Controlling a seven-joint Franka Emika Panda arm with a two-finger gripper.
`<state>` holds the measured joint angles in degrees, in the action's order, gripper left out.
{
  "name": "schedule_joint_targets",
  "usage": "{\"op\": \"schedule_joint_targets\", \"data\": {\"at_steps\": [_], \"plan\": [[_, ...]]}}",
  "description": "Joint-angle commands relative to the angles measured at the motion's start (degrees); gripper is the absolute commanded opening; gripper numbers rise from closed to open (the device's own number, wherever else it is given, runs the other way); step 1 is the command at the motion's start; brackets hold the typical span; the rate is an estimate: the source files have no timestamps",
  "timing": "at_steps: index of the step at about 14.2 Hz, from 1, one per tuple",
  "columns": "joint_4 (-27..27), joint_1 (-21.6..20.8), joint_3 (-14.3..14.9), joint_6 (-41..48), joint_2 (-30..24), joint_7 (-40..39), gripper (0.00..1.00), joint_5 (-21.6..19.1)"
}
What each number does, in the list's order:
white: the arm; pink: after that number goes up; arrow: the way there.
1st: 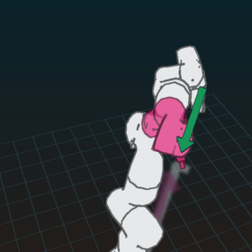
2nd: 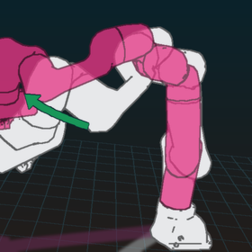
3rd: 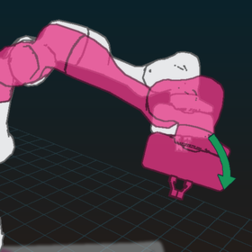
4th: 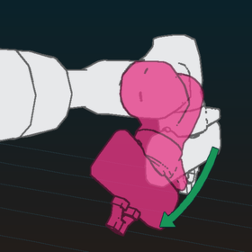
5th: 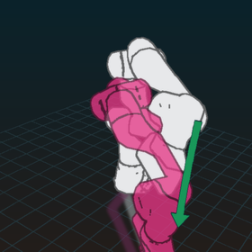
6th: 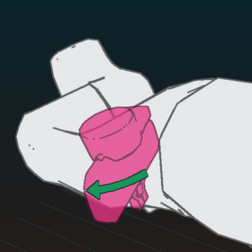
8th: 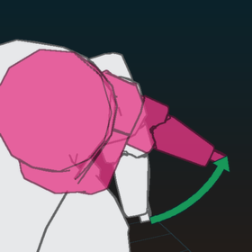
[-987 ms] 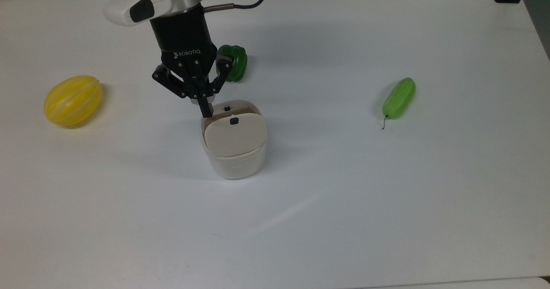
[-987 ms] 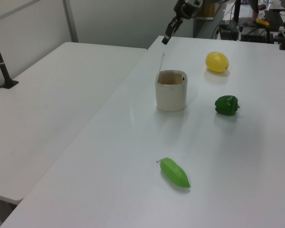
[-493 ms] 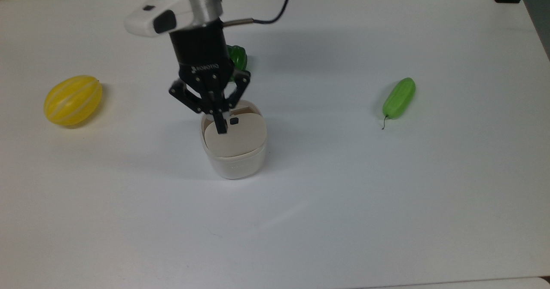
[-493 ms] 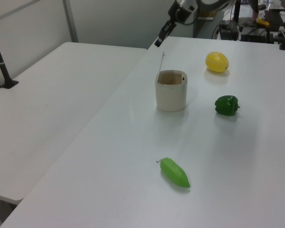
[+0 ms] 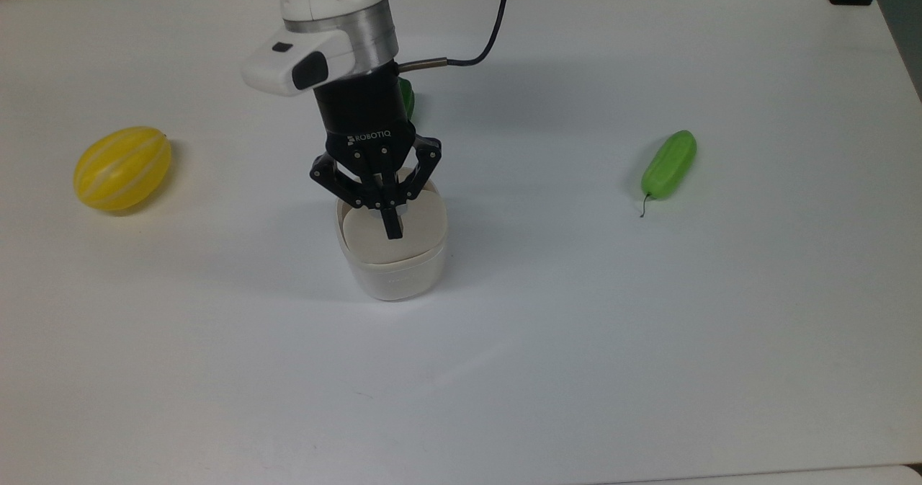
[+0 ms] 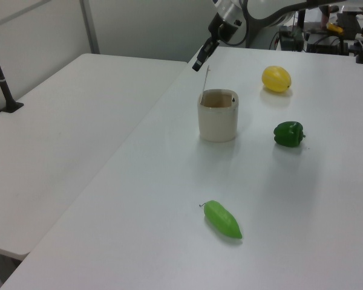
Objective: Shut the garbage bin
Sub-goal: 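Push the bin lid down toward the rim with the gripper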
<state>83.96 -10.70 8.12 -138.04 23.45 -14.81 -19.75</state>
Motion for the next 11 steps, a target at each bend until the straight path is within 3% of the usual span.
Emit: {"op": "schedule_joint_targets", "data": {"at_steps": [1,7,11], "plan": [[-0.1,0.3,0.3,7.3,-0.5,-1.9,0.00,0.2],[0.4,1.6,0.9,18.8,-1.8,-1.3,0.00,0.7],[2.8,1.6,0.9,18.9,-1.0,-1.2,0.00,0.8]]}}
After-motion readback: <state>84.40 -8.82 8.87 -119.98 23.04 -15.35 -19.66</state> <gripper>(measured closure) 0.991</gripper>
